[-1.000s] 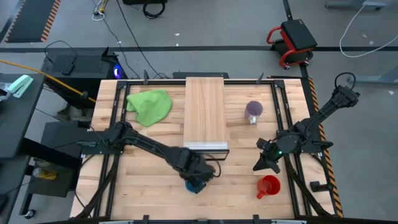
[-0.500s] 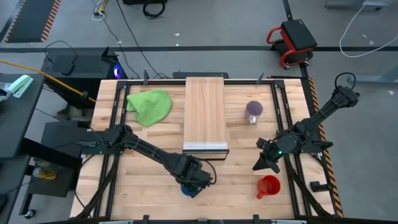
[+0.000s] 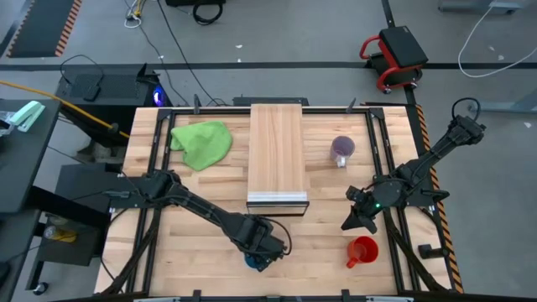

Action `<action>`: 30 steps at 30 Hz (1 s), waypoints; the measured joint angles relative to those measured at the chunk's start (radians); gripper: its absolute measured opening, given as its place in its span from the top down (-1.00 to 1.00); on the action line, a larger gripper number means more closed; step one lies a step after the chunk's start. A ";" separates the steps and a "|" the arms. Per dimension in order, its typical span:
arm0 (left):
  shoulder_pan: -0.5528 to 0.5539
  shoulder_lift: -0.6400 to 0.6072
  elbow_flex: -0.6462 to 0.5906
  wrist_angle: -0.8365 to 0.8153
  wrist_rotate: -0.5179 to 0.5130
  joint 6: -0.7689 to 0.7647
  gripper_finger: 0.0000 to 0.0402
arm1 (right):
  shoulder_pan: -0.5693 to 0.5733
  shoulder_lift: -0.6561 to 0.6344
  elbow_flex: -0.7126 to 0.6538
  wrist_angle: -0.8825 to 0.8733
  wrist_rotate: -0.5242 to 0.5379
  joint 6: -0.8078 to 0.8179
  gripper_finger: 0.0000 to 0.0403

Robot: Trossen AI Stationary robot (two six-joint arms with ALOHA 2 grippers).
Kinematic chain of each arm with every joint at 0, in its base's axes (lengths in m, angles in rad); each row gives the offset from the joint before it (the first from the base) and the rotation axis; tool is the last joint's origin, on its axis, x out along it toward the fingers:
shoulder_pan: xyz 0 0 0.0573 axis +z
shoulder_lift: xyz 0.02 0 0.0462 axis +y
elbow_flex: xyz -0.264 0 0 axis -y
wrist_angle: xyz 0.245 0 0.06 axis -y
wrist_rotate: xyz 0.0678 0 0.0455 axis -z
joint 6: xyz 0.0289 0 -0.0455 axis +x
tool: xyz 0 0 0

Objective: Stack small to large cups/mugs on shelf
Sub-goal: Move the blue cup to the center of the table, then put the red mug on the shelf

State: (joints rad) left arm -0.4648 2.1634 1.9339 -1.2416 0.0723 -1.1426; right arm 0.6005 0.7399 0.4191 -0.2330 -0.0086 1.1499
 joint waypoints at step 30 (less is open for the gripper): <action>0.000 -0.003 0.168 -0.210 -0.038 -0.031 0.48 | 0.000 0.000 0.000 0.004 0.000 0.003 0.85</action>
State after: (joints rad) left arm -0.4652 2.1606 2.1021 -1.4512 0.0342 -1.1736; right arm 0.6006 0.7399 0.4191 -0.2287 -0.0086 1.1526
